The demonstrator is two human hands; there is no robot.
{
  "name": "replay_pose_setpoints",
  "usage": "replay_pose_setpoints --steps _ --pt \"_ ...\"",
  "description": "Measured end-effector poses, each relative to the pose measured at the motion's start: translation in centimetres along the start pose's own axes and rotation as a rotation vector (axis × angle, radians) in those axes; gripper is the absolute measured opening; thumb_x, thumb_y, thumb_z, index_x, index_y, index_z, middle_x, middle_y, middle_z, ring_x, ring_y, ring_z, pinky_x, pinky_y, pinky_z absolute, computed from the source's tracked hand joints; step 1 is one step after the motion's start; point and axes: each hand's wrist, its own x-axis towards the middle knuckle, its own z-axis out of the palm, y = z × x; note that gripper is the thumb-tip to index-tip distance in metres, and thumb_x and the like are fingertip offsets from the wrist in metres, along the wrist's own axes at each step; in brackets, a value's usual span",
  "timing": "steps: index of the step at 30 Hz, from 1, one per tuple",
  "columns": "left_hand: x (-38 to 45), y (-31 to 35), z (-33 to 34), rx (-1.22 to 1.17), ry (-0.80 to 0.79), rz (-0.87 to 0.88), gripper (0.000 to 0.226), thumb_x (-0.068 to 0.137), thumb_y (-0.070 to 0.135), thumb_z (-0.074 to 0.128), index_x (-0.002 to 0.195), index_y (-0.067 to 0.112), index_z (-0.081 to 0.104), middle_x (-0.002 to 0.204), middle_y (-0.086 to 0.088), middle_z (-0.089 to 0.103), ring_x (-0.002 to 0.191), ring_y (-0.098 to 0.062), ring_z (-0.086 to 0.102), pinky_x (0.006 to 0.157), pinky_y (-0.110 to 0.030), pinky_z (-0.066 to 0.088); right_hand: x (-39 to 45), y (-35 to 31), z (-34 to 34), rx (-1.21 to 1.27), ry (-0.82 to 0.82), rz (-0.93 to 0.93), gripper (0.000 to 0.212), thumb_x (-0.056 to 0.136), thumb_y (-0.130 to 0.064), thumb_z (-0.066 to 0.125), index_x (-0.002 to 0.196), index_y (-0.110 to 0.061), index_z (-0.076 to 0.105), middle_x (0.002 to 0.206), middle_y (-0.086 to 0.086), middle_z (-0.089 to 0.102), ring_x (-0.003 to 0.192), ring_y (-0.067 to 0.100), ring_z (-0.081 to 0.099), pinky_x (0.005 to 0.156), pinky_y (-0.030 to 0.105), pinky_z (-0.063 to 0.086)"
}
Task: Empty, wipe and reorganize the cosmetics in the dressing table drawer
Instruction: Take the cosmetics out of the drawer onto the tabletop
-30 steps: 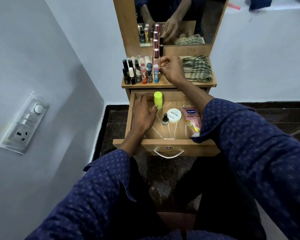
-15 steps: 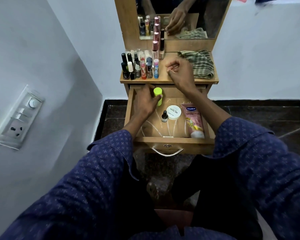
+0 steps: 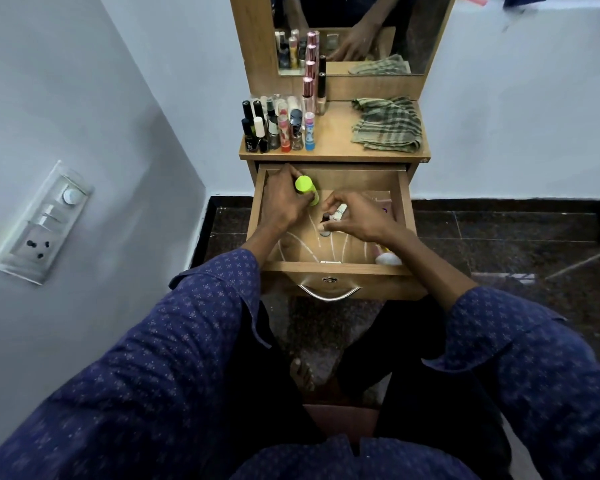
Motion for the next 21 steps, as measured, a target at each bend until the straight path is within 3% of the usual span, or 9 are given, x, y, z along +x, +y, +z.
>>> replay_pose_setpoints --steps 5,8,13,16,21 --pt "-1.2 -0.1 -1.1 0.056 -0.029 0.055 0.04 0.072 0.021 0.087 0.107 0.021 0.068 0.105 0.005 0.073 0.095 -0.013 0.066 0.084 -0.04 0.058 -0.2 -0.6 1.2 -0.131 0.001 -0.034 0.019 0.084 -0.007 0.082 0.098 -0.018 0.073 0.098 -0.004 0.072 0.093 0.013 0.067 0.083 0.036 0.055" --pt "-1.7 1.0 -2.8 0.111 -0.051 0.171 0.042 0.076 0.03 0.084 0.111 0.021 0.063 0.104 0.004 0.071 0.093 -0.015 0.065 0.08 -0.041 0.057 -0.3 -1.0 0.9 -0.139 0.02 -0.02 0.014 0.087 -0.01 0.081 0.098 -0.016 0.075 0.097 -0.005 0.073 0.089 0.011 0.065 0.075 0.03 0.047" --pt "-1.2 4.3 -5.1 0.209 -0.078 0.388 0.044 0.078 0.041 0.075 0.114 0.029 0.051 0.106 0.005 0.069 0.086 -0.019 0.064 0.071 -0.042 0.057 0.0 -2.2 -2.0 -0.035 0.159 0.013 0.021 0.087 -0.025 0.083 0.105 -0.019 0.075 0.083 -0.007 0.072 0.074 0.007 0.064 0.068 0.032 0.05" --pt "-0.4 6.8 -6.1 0.288 -0.024 0.483 0.045 0.081 0.038 0.077 0.118 0.026 0.055 0.111 -0.001 0.069 0.093 -0.021 0.062 0.079 -0.038 0.053 0.3 -3.1 -5.0 -0.013 0.306 -0.008 0.019 0.086 -0.029 0.082 0.101 -0.02 0.075 0.082 -0.008 0.072 0.073 0.007 0.065 0.067 0.031 0.05" --pt "2.2 11.1 -6.6 0.392 0.061 0.566 0.041 0.083 0.038 0.074 0.118 0.025 0.056 0.111 0.002 0.071 0.106 -0.023 0.061 0.1 -0.044 0.04 1.4 -4.3 -9.3 -0.034 0.499 -0.066 0.015 0.087 -0.026 0.081 0.1 -0.018 0.076 0.091 -0.004 0.074 0.081 0.011 0.066 0.071 0.032 0.052"
